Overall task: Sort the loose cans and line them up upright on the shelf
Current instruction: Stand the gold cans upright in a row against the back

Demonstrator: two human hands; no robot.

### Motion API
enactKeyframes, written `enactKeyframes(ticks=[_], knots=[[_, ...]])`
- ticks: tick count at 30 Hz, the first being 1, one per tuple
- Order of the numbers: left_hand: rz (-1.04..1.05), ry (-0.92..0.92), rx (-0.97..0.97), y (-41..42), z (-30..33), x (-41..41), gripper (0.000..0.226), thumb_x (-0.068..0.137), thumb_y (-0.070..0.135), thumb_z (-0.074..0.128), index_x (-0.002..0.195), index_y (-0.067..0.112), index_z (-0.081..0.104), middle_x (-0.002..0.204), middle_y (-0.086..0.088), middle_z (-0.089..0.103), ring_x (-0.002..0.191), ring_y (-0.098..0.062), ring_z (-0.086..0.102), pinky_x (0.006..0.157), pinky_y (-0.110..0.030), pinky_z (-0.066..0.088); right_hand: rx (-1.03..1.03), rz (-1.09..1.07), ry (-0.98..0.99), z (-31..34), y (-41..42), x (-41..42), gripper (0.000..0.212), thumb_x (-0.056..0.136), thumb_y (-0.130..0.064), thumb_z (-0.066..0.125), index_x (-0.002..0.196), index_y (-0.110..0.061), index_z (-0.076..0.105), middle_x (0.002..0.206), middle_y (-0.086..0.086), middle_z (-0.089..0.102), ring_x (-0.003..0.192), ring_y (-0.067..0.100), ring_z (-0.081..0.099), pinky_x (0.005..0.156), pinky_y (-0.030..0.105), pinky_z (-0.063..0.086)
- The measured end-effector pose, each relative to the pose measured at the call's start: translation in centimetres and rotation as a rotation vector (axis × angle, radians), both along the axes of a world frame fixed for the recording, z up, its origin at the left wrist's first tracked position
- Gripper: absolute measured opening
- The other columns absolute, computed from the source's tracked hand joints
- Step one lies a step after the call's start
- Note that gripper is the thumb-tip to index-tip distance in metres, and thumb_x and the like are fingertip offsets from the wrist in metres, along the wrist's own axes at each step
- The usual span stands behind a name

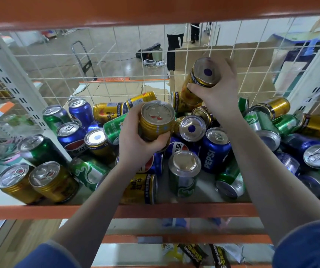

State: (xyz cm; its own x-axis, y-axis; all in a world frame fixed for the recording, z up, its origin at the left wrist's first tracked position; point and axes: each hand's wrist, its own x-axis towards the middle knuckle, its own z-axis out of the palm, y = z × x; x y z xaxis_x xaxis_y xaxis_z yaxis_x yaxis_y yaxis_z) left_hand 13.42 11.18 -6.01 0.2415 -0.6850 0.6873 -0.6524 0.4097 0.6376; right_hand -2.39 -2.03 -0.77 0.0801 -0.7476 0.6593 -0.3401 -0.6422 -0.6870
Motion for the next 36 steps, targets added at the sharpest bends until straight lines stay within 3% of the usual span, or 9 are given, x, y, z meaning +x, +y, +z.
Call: enactKeyframes(ticks=[5, 8, 17, 23, 27, 29, 31, 33, 36], knots=[[0.029, -0.027, -0.01, -0.9, 1.3, -0.4, 0.065, 0.067, 0.036, 0.07, 0.122, 0.011, 0.048, 0.114, 0.001, 0.052, 0.106, -0.019, 0.053, 0.09, -0.033, 0.046, 0.001, -0.04, -0.025, 0.5, 0.5, -1.3, 0.07, 0.061, -0.025, 0.077, 0.124, -0.009, 0.054, 0.12, 0.008, 0.043, 0.105, 0.014, 0.05, 0.089, 0.013, 0.043], [0.045, -0.041, 0.018, -1.4, 1.7, -0.7, 0.07, 0.066, 0.038, 0.071, 0.124, 0.008, 0.048, 0.117, -0.004, 0.052, 0.108, -0.019, 0.051, 0.091, -0.022, 0.043, 0.0, -0.071, -0.049, 0.5, 1.2, -2.3, 0.065, 0.062, -0.02, 0.077, 0.123, -0.012, 0.055, 0.12, 0.006, 0.043, 0.102, 0.009, 0.05, 0.088, 0.008, 0.041], [0.019, 0.075, 0.009, -1.8, 4.5, -2.4, 0.069, 0.066, 0.034, 0.074, 0.125, 0.013, 0.045, 0.118, -0.003, 0.05, 0.11, -0.02, 0.051, 0.093, -0.042, 0.046, -0.028, -0.218, 0.004, 1.6, 3.8, -6.1, 0.062, 0.062, -0.022, 0.072, 0.121, -0.012, 0.057, 0.114, 0.0, 0.037, 0.104, 0.016, 0.049, 0.086, 0.005, 0.038], [-0.075, 0.022, 0.122, -1.4, 6.6, -4.1, 0.07, 0.065, 0.036, 0.076, 0.123, 0.018, 0.042, 0.114, 0.005, 0.051, 0.105, -0.012, 0.053, 0.089, -0.026, 0.046, 0.001, -0.284, 0.11, 2.4, 4.9, -9.0, 0.065, 0.062, -0.023, 0.071, 0.124, -0.012, 0.058, 0.112, 0.006, 0.039, 0.098, 0.01, 0.044, 0.082, -0.003, 0.032], [-0.079, 0.024, 0.189, -1.3, 7.4, -6.5, 0.068, 0.067, 0.028, 0.082, 0.122, 0.019, 0.042, 0.1, 0.017, 0.051, 0.089, 0.005, 0.054, 0.077, -0.006, 0.042, 0.014, -0.326, 0.168, 2.6, 5.1, -12.3, 0.058, 0.065, -0.019, 0.075, 0.121, -0.012, 0.06, 0.11, 0.008, 0.042, 0.097, 0.01, 0.042, 0.076, -0.008, 0.025], [-0.064, 0.03, 0.199, -1.4, 7.7, -8.4, 0.066, 0.068, 0.027, 0.081, 0.121, 0.019, 0.042, 0.097, 0.018, 0.051, 0.086, 0.007, 0.053, 0.073, -0.002, 0.04, 0.041, -0.324, 0.182, 2.4, 4.8, -14.7, 0.061, 0.062, -0.032, 0.071, 0.119, -0.014, 0.062, 0.113, 0.011, 0.049, 0.092, 0.002, 0.037, 0.076, -0.005, 0.028], [-0.033, 0.057, 0.184, -1.6, 7.8, -10.8, 0.068, 0.068, 0.027, 0.081, 0.124, 0.017, 0.043, 0.102, 0.012, 0.054, 0.088, 0.001, 0.054, 0.072, -0.003, 0.04, 0.069, -0.334, 0.182, 2.2, 4.6, -17.7, 0.066, 0.059, -0.041, 0.068, 0.119, -0.016, 0.062, 0.114, 0.009, 0.051, 0.091, 0.002, 0.037, 0.085, 0.008, 0.037], [0.004, 0.094, 0.153, -2.0, 7.5, -13.9, 0.066, 0.069, 0.027, 0.08, 0.124, 0.017, 0.044, 0.105, 0.008, 0.056, 0.09, -0.004, 0.056, 0.073, -0.007, 0.041, 0.078, -0.349, 0.173, 1.8, 4.4, -21.6, 0.065, 0.063, -0.035, 0.075, 0.124, -0.017, 0.06, 0.113, 0.006, 0.047, 0.091, 0.004, 0.039, 0.091, 0.017, 0.039], [0.056, 0.162, 0.088, -3.0, 6.7, -19.5, 0.059, 0.07, 0.028, 0.08, 0.118, 0.02, 0.047, 0.104, 0.007, 0.057, 0.091, -0.005, 0.057, 0.075, -0.011, 0.044, 0.043, -0.329, 0.174, 0.9, 3.9, -28.2, 0.063, 0.066, -0.023, 0.078, 0.125, -0.015, 0.059, 0.115, 0.01, 0.051, 0.086, -0.012, 0.037, 0.082, -0.002, 0.031]])
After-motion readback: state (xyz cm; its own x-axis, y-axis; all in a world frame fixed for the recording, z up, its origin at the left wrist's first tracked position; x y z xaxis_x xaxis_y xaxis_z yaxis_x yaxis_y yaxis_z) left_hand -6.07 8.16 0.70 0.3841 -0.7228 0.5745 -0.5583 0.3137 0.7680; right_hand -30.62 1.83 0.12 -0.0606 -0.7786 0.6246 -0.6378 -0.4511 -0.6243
